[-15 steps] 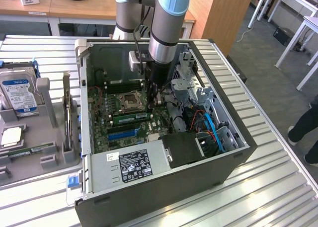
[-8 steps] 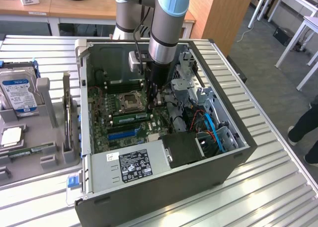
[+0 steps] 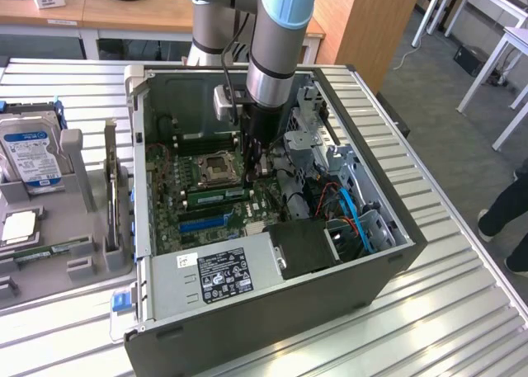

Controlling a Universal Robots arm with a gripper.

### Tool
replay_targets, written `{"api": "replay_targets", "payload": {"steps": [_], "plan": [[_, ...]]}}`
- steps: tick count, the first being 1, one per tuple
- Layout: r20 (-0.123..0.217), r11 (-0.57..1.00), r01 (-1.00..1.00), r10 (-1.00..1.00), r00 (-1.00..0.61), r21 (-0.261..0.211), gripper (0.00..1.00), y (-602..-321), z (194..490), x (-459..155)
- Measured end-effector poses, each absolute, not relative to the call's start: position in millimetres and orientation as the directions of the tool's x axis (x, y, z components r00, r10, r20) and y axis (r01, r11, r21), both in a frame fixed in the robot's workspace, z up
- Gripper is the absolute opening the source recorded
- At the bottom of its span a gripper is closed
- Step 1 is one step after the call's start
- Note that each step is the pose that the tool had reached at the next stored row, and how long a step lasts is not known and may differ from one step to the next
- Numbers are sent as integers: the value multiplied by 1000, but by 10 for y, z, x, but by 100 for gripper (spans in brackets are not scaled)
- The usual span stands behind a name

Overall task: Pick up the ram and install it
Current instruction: 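Press down the ram until it locks into place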

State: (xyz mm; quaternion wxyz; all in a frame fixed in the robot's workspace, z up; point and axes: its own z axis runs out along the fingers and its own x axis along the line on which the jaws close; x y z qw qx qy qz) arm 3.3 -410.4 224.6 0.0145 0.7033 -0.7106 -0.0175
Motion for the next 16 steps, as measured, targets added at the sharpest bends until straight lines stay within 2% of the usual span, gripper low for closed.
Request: {"api": "replay_targets", "payload": {"steps": [16], "plan": [[-4, 10, -999, -1000, -10, 45, 11, -4104, 2227, 33]]}}
